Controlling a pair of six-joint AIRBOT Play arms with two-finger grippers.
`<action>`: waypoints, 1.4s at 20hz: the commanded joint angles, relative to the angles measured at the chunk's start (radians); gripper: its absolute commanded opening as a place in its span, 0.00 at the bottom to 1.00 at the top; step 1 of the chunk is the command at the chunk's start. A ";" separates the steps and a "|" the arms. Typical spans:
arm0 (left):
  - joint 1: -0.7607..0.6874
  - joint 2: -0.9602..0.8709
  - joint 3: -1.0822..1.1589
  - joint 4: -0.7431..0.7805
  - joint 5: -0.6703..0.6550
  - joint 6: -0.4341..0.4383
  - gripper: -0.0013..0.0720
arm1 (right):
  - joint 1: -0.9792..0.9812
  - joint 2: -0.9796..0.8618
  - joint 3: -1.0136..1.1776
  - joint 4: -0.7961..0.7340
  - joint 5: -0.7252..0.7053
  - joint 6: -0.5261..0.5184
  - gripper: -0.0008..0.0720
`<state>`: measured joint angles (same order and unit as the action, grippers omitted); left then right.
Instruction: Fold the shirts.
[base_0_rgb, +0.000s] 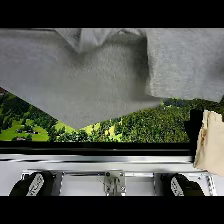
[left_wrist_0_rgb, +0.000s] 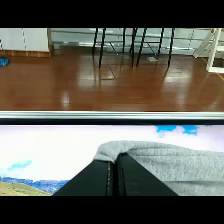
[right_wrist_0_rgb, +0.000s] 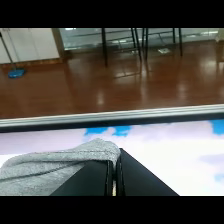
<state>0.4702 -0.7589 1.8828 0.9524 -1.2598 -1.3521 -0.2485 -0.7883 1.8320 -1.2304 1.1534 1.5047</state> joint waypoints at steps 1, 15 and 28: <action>0.007 0.025 0.015 0.002 -0.063 -0.027 0.07 | 0.000 0.011 0.017 0.019 0.043 0.077 0.10; 0.005 0.132 -0.017 -0.109 0.008 -0.026 0.07 | 0.001 0.054 0.018 0.161 0.073 -0.075 0.10; 0.005 0.219 0.017 0.092 -0.368 -0.087 0.07 | 0.001 0.274 0.018 -0.186 0.150 -0.058 0.10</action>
<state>0.4751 -0.5457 1.9198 1.0168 -1.4490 -1.4662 -0.2485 -0.5331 1.8503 -1.3800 1.2049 1.4391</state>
